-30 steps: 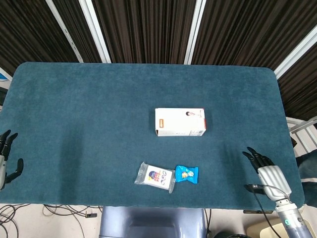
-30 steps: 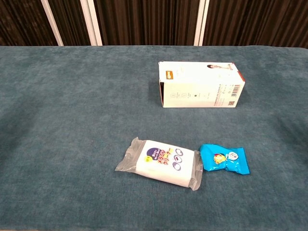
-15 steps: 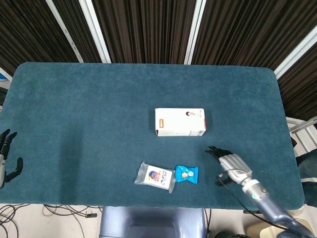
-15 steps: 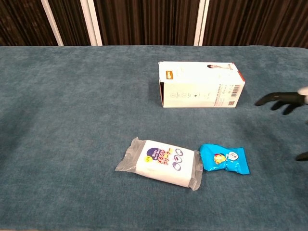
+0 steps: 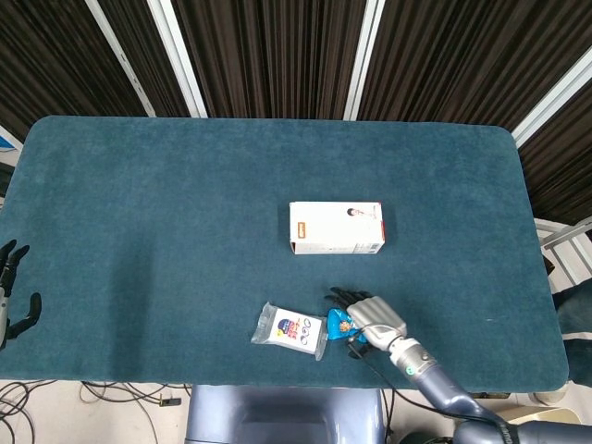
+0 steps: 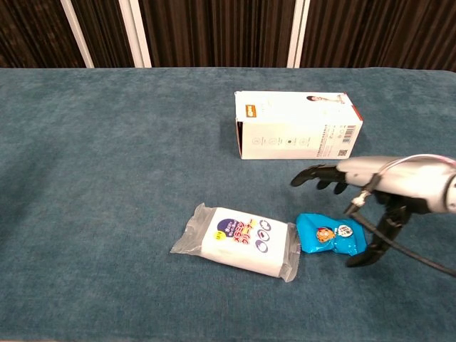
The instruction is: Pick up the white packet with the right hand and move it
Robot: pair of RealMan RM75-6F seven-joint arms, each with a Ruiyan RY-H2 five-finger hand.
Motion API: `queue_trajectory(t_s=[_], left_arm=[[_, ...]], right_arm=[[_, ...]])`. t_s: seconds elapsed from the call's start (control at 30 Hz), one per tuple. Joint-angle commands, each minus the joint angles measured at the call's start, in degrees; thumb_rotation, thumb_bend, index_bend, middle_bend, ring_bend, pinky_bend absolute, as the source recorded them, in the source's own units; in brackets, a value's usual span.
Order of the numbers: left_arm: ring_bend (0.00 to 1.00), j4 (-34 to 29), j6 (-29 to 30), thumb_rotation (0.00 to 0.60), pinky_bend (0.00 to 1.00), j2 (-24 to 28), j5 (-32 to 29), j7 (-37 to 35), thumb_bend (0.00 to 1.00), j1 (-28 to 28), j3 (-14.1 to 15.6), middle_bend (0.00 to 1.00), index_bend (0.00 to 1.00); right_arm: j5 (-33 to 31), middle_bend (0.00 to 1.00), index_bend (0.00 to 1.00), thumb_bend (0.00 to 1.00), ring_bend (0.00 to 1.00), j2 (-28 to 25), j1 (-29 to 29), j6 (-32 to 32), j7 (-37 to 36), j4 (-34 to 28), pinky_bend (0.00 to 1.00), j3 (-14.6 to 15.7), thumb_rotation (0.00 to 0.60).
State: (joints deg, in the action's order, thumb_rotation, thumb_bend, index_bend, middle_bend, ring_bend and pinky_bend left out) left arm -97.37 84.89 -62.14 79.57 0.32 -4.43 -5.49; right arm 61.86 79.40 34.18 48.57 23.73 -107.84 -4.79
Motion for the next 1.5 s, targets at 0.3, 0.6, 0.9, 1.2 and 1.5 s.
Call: queue_trajectory(t_s=[0.3, 0.6, 0.9, 1.2, 1.5], left_arm=[[0.0, 0.08, -0.16, 0.6, 0.0, -0.08, -0.33, 0.2, 0.5, -0.13, -0.16, 0.0, 0.07], [0.0, -0.07, -0.05, 0.6, 0.0, -0.12, -0.47, 0.47, 0.5, -0.14, -0.25, 0.0, 0.07], [0.0, -0.1, -0.01, 0.6, 0.0, 0.03, -0.85, 0.1, 0.5, -0.12, -0.51, 0.0, 0.07], [0.0, -0.34, -0.23, 0.6, 0.0, 0.13, -1.71, 0.01, 0.5, -0.16, -0.84, 0.0, 0.07], [0.0, -0.27, -0.26, 0.6, 0.0, 0.19, -1.71, -0.08, 0.5, -0.14, -0.82, 0.0, 0.07]], right_arm=[[-7.39, 0.06, 0.11, 0.12, 0.13, 8.31, 4.51, 4.57, 7.9, -1.66, 0.18, -0.02, 0.6], [-9.25, 0.07, 0.12, 0.12, 0.13, 13.78, 6.83, 7.96, 12.65, 1.37, 0.18, 0.36, 0.6], [-12.86, 0.21, 0.19, 0.15, 0.28, 17.0, 9.21, 8.63, 15.14, 3.85, 0.18, -0.47, 0.6], [-14.03, 0.41, 0.36, 0.41, 0.51, 19.74, 8.82, 9.95, 10.98, 6.06, 0.23, -1.72, 0.6], [-8.29, 0.41, 0.38, 0.44, 0.52, 18.76, 7.32, 12.02, 5.46, 5.23, 0.24, -2.96, 0.6]])
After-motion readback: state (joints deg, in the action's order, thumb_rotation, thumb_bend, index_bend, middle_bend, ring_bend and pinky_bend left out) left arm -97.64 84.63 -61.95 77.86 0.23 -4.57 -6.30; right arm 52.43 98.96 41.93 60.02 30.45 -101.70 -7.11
